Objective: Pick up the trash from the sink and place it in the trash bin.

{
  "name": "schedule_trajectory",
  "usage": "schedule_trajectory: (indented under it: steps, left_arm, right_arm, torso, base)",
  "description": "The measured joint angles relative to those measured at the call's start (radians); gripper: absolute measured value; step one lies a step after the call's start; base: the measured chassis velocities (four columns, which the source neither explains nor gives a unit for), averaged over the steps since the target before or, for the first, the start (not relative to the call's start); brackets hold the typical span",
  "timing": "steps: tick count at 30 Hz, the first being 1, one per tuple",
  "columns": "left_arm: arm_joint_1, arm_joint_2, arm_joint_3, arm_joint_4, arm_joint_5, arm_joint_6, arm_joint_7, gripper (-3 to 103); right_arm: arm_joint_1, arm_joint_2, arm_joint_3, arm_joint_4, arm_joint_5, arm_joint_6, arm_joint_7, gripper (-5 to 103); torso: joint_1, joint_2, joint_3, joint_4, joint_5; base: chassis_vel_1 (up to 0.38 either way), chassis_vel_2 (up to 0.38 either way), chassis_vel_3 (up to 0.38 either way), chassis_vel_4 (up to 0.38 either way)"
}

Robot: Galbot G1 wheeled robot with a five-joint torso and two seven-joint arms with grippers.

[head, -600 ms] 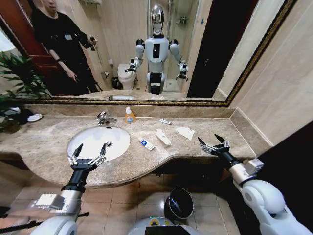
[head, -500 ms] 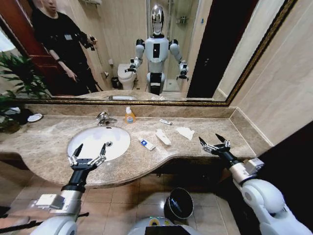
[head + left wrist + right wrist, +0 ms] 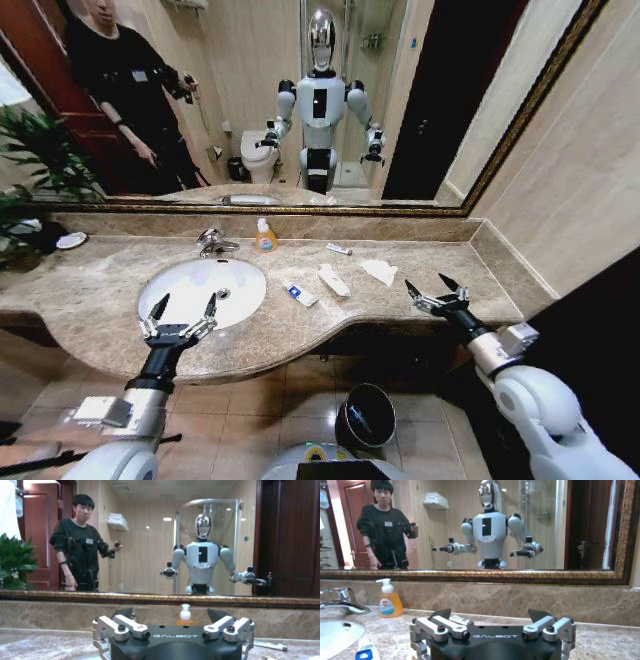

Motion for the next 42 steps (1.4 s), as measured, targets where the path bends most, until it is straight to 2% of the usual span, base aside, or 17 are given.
schedule_trajectory:
  steps: [8, 12, 18, 19, 25, 28, 30, 31, 33, 34, 36, 38, 40, 42]
  left_arm:
    - [0.000, 0.000, 0.000, 0.000, 0.000, 0.000, 0.000, 100]
    - [0.000, 0.000, 0.000, 0.000, 0.000, 0.000, 0.000, 100]
    - [0.000, 0.000, 0.000, 0.000, 0.000, 0.000, 0.000, 100]
    - [0.000, 0.000, 0.000, 0.000, 0.000, 0.000, 0.000, 100]
    - [0.000, 0.000, 0.000, 0.000, 0.000, 0.000, 0.000, 100]
    - [0.000, 0.000, 0.000, 0.000, 0.000, 0.000, 0.000, 100]
    - [0.000, 0.000, 0.000, 0.000, 0.000, 0.000, 0.000, 100]
    - [0.000, 0.000, 0.000, 0.000, 0.000, 0.000, 0.000, 100]
    - [0.000, 0.000, 0.000, 0.000, 0.000, 0.000, 0.000, 100]
    - [0.000, 0.000, 0.000, 0.000, 0.000, 0.000, 0.000, 100]
    - [0.000, 0.000, 0.000, 0.000, 0.000, 0.000, 0.000, 100]
    - [0.000, 0.000, 0.000, 0.000, 0.000, 0.000, 0.000, 100]
    - [0.000, 0.000, 0.000, 0.000, 0.000, 0.000, 0.000, 100]
    - [0.000, 0.000, 0.000, 0.000, 0.000, 0.000, 0.000, 100]
  right_arm:
    - [0.023, -0.009, -0.015, 0.003, 0.000, -0.024, 0.002, 100]
    - [0.068, -0.036, -0.044, -0.022, -0.006, -0.043, 0.005, 100]
    - [0.174, -0.079, -0.161, -0.099, -0.022, -0.067, 0.037, 100]
    - [0.242, -0.087, -0.227, -0.143, -0.033, -0.076, 0.062, 100]
    - [0.496, -0.077, -0.412, -0.298, -0.066, -0.110, 0.109, 100]
    - [0.562, -0.066, -0.458, -0.363, -0.077, -0.122, 0.118, 100]
    - [0.636, -0.058, -0.525, -0.438, -0.093, -0.159, 0.173, 100]
    - [0.636, -0.058, -0.525, -0.438, -0.093, -0.159, 0.173, 100]
    - [0.687, -0.051, -0.579, -0.473, -0.092, -0.233, 0.238, 100]
    - [0.687, -0.051, -0.579, -0.473, -0.092, -0.233, 0.238, 100]
    - [0.747, -0.045, -0.621, -0.513, -0.094, -0.287, 0.287, 100]
    - [0.763, -0.044, -0.628, -0.522, -0.094, -0.303, 0.296, 100]
    - [0.803, -0.045, -0.638, -0.546, -0.091, -0.348, 0.306, 100]
    - [0.815, -0.047, -0.642, -0.557, -0.089, -0.355, 0.306, 100]
  torso:
    - [0.000, 0.000, 0.000, 0.0000, -0.0001]
    - [0.000, 0.000, 0.000, -0.0001, -0.0002]
    - [0.000, 0.000, 0.000, 0.0000, 0.0000]
    - [0.000, 0.000, 0.000, 0.0000, 0.0001]
    - [0.000, 0.000, 0.000, 0.0002, -0.0001]
    - [0.000, 0.000, 0.000, 0.0003, -0.0001]
    - [0.000, 0.000, 0.000, 0.0001, -0.0001]
    - [0.000, 0.000, 0.000, 0.0001, -0.0001]
    - [0.000, 0.000, 0.000, 0.0001, 0.0002]
    - [0.000, 0.000, 0.000, 0.0001, 0.0002]
    - [0.000, 0.000, 0.000, 0.0000, -0.0001]
    - [0.000, 0.000, 0.000, 0.0001, 0.0000]
    - [0.000, 0.000, 0.000, 0.0000, -0.0003]
    - [0.000, 0.000, 0.000, 0.0000, -0.0003]
  base:
    - [0.000, 0.000, 0.000, 0.000]
    - [0.000, 0.000, 0.000, 0.000]
    - [0.000, 0.000, 0.000, 0.000]
    - [0.000, 0.000, 0.000, 0.000]
    - [0.000, 0.000, 0.000, 0.000]
    - [0.000, 0.000, 0.000, 0.000]
    - [0.000, 0.000, 0.000, 0.000]
    - [0.000, 0.000, 0.000, 0.000]
    - [0.000, 0.000, 0.000, 0.000]
    - [0.000, 0.000, 0.000, 0.000]
    - [0.000, 0.000, 0.000, 0.000]
    - [0.000, 0.000, 0.000, 0.000]
    - [0.000, 0.000, 0.000, 0.000]
    - [0.000, 0.000, 0.000, 0.000]
